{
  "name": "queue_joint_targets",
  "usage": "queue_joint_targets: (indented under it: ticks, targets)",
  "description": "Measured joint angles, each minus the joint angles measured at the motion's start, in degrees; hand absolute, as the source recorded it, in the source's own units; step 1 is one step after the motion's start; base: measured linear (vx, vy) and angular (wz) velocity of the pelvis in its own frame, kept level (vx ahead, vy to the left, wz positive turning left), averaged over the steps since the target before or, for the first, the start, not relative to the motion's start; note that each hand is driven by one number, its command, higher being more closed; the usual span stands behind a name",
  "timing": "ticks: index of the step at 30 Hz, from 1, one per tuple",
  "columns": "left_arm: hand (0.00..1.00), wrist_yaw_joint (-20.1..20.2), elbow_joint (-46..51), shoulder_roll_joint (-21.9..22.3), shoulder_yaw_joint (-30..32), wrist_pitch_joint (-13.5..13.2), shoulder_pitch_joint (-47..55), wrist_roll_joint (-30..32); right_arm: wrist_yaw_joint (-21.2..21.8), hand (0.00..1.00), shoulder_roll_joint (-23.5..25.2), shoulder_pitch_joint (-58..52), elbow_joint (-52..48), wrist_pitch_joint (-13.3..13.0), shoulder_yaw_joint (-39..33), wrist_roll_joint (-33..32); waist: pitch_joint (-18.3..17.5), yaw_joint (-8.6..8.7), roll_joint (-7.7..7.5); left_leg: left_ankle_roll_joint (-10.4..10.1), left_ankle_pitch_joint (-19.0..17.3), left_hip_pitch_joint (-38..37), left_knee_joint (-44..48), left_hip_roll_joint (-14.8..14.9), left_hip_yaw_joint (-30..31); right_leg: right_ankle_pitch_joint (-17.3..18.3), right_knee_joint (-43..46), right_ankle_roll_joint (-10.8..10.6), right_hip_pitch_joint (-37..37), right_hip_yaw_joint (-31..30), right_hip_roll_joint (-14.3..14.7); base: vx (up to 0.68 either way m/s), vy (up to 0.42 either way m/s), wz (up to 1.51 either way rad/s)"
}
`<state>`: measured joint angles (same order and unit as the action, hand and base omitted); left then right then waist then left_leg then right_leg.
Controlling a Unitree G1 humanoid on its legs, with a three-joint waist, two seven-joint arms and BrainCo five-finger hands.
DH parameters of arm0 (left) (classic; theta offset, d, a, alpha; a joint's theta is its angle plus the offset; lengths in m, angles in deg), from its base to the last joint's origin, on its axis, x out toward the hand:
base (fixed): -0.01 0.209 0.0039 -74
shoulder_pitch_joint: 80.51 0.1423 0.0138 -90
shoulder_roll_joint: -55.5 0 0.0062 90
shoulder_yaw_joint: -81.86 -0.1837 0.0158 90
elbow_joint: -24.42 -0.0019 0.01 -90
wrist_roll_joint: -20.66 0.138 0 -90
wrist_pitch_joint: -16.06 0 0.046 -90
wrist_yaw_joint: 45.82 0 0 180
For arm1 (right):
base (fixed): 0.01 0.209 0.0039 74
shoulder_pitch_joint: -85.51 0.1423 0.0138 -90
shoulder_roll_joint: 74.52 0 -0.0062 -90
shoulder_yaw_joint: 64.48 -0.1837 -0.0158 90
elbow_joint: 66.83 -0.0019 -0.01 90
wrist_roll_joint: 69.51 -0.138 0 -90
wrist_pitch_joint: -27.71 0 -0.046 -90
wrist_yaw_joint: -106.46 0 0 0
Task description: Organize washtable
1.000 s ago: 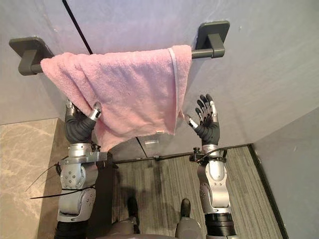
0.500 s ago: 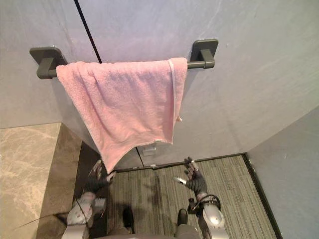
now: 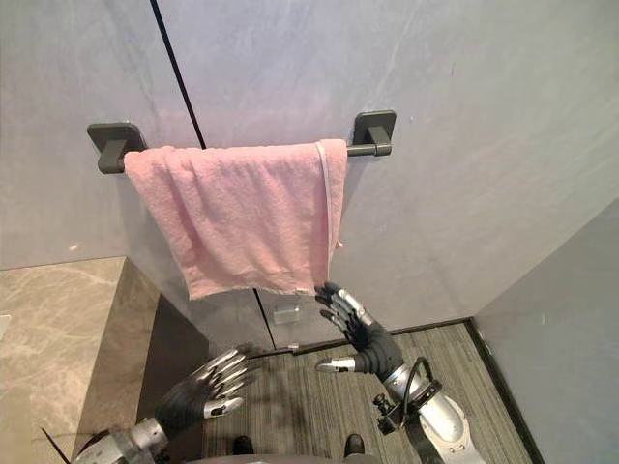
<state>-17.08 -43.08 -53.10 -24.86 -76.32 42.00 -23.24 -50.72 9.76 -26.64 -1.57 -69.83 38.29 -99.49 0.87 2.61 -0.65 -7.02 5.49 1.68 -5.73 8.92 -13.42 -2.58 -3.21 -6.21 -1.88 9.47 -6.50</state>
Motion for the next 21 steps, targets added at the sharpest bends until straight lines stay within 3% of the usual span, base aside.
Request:
queue_joint_targets:
  ticks: [3, 8, 14, 21]
  targets:
    - [0.0, -1.9, 4.0, -0.6, -1.9, -0.4, -6.1, -8.1, -0.7, 0.0, -0.8, 3.9, -1.0, -1.4, 1.9, -4.9, -0.1, 0.06, -0.09, 0.3, 0.2, -0.1, 0.2, 0.0, 0.0, -0.4, 0.0, 0.2, 0.0, -0.1, 0.0, 0.02, -0.004, -0.03]
    - [0.0, -8.6, 6.1, 0.8, -1.8, -4.3, -15.4, -11.8, -4.7, 0.0, 0.0, 12.9, -0.8, -3.5, 6.1, -7.8, -0.1, -0.17, -0.06, 0.3, 0.2, 0.0, 0.3, -0.1, 0.0, -0.5, 0.0, 0.3, -0.2, -0.2, 0.0, 0.0, 0.0, 0.0]
    - [0.0, -15.9, 5.7, 4.2, -1.5, -6.7, -22.8, -6.8, -8.8, 0.0, 4.4, 23.3, 7.4, -4.9, 12.0, -8.5, 0.8, -0.48, 0.55, 0.5, 0.9, 3.6, 0.3, -0.2, 0.8, -1.3, 0.1, 0.6, -3.2, 0.1, 0.0, 0.0, -0.001, 0.03]
    - [0.0, -20.4, 3.9, 12.2, 1.0, -8.1, -29.6, 0.9, -10.2, 0.0, 9.4, 32.5, 17.6, -4.9, 12.1, -13.7, 4.9, -1.87, 2.94, 0.7, 1.8, 7.7, 0.3, -0.3, 1.0, -1.8, 0.8, 0.5, -7.5, 0.3, -0.1, -0.02, 0.002, 0.01]
